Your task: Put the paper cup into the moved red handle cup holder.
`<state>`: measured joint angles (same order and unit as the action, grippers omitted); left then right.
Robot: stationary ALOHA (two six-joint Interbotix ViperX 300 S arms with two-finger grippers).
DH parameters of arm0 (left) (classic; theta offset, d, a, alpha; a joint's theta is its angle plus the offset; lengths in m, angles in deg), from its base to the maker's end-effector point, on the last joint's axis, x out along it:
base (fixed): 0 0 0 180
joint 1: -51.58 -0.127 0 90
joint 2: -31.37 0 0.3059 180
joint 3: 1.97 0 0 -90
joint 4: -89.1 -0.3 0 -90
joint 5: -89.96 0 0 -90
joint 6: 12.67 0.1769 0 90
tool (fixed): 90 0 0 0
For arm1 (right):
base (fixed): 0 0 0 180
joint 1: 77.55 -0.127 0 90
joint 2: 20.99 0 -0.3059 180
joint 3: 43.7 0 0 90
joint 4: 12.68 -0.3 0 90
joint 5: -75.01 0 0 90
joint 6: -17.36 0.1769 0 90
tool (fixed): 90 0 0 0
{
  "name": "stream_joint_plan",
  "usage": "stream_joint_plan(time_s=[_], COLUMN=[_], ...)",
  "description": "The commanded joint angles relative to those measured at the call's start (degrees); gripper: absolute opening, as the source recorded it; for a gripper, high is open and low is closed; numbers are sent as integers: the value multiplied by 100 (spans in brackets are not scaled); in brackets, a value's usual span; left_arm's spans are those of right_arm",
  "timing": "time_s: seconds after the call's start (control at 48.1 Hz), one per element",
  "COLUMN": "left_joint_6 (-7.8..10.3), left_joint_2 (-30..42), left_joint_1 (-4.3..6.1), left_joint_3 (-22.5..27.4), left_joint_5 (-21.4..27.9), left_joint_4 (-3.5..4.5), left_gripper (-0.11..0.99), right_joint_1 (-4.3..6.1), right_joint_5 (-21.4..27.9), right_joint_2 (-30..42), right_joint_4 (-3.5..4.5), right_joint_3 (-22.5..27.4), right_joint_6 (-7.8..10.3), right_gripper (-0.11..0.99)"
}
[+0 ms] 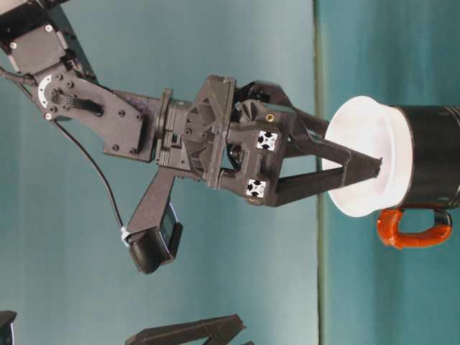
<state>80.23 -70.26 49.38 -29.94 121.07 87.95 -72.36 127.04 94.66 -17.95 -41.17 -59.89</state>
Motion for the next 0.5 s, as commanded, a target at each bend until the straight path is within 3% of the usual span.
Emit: stream_joint_plan(time_s=[0.0, 0.145, 0.229, 0.332, 0.478], left_joint_6=[-9, -9, -9, -9, -9], left_joint_2=[-35, -53, -62, -70, -79], left_joint_1=[18, 18, 26, 35, 35], left_joint_3=[149, 132, 123, 123, 114], left_joint_5=[-35, -26, -9, -9, 0], left_joint_4=[-9, -9, -18, -9, -9], left_gripper=[93, 93, 93, 93, 93], right_joint_1=[-26, -26, -26, -26, -26], right_joint_5=[-18, 62, 123, 193, 176], right_joint_2=[-149, -264, -422, -721, -1151], right_joint_4=[9, 44, 176, 439, 554], right_joint_3=[88, 141, 202, 246, 246], right_joint_6=[-18, -18, -26, -9, -18], right_gripper=[92, 91, 91, 91, 91])
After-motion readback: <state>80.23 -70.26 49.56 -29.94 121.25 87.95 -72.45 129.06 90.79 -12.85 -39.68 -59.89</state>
